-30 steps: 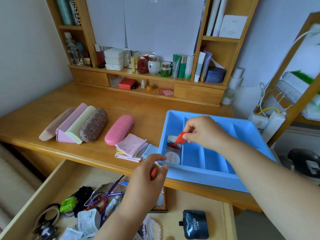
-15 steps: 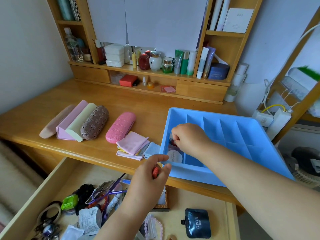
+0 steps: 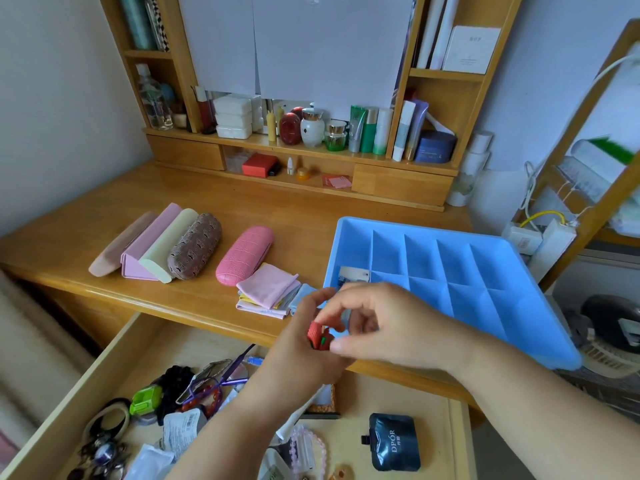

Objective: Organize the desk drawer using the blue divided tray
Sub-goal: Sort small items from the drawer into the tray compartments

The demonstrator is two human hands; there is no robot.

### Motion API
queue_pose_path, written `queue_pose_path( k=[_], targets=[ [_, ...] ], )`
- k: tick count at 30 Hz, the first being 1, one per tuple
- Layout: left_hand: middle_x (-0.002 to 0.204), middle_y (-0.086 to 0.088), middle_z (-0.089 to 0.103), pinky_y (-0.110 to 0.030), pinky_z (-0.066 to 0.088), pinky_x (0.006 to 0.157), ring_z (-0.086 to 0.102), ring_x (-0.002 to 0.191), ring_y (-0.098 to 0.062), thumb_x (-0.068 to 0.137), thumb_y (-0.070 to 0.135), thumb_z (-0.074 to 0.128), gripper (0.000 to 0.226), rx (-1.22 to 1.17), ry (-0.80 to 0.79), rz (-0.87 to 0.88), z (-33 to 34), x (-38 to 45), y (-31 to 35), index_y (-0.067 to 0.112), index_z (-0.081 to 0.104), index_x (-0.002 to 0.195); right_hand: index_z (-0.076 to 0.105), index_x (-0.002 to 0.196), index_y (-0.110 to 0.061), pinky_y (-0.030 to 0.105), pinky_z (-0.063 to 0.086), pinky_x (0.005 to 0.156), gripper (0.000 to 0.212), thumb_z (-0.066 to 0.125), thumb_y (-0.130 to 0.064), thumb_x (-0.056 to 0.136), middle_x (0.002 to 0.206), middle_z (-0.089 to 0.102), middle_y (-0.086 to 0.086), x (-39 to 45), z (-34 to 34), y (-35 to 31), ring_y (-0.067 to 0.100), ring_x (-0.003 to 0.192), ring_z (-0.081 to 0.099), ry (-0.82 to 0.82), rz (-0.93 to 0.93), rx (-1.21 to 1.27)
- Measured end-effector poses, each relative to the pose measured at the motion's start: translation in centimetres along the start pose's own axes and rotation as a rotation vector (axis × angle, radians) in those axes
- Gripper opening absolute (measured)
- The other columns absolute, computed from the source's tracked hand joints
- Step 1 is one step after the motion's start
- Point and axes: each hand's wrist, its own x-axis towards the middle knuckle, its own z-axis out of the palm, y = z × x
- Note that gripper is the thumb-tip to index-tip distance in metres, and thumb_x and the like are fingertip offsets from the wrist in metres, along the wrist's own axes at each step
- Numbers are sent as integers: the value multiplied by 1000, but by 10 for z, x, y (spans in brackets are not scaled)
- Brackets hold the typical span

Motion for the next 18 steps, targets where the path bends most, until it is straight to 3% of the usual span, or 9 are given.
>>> queue_pose_path(
  k=[2, 5, 7, 9, 12, 15, 18],
  targets=[
    [81, 9, 62, -21, 43, 47, 52, 52, -9, 66, 3, 69, 66, 43, -68, 6, 2, -1, 4, 25, 47, 124, 70, 91, -24, 18, 43, 59, 20, 76, -14, 75, 82, 60, -23, -5, 4, -2, 5, 61, 53, -3, -21, -20],
    [72, 9, 61, -24, 43, 44, 51, 52, -17, 67, 3, 72, 59, 104, -105, 15, 5, -3, 8, 25, 47, 116, 68, 78, -22, 25, 49, 64, 12, 76, -13, 77, 81, 63, -13, -6, 4, -4, 12, 64, 58, 3, -4, -14],
    [66, 7, 58, -24, 43, 46, 49, 52, -18, 68, 6, 73, 56, 46, -101, 3, 5, -5, 9, 26, 48, 114, 64, 72, -25, 27, 53, 68, 20, 72, -9, 81, 73, 68, -5, -5, 5, -3, 9, 64, 63, 41, 44, 47],
    [70, 0, 62, -22, 45, 49, 50, 52, -16, 77, 9, 74, 44, -54, -45, 41, 5, -6, 10, 21, 51, 112, 58, 71, -23, 27, 54, 64, 23, 67, -6, 85, 62, 67, -2, -2, 4, 0, 9, 58, 64, 139, 100, 111],
    [81, -15, 69, -26, 52, 55, 59, 57, -16, 88, 6, 62, 14, -125, 127, 112, 5, -4, 7, 11, 62, 101, 54, 72, -13, 25, 54, 59, 21, 62, -1, 87, 61, 64, 3, 2, 1, 5, 10, 54, 62, 259, 160, 217],
    [72, -13, 71, -25, 54, 56, 64, 56, -16, 84, 7, 66, 6, -132, 236, 87, 2, -1, 3, 4, 65, 89, 58, 78, -10, 23, 54, 62, 15, 62, 2, 87, 69, 67, 6, 2, -1, 8, 10, 61, 65, 216, 205, 344],
    [68, -10, 71, -22, 54, 55, 67, 57, -17, 85, 6, 64, 3, -136, 222, 72, 1, 0, 2, 5, 67, 84, 66, 82, -10, 18, 53, 61, 10, 64, -1, 86, 66, 68, 2, 1, -4, 12, 7, 61, 65, 134, 274, 417]
  ],
)
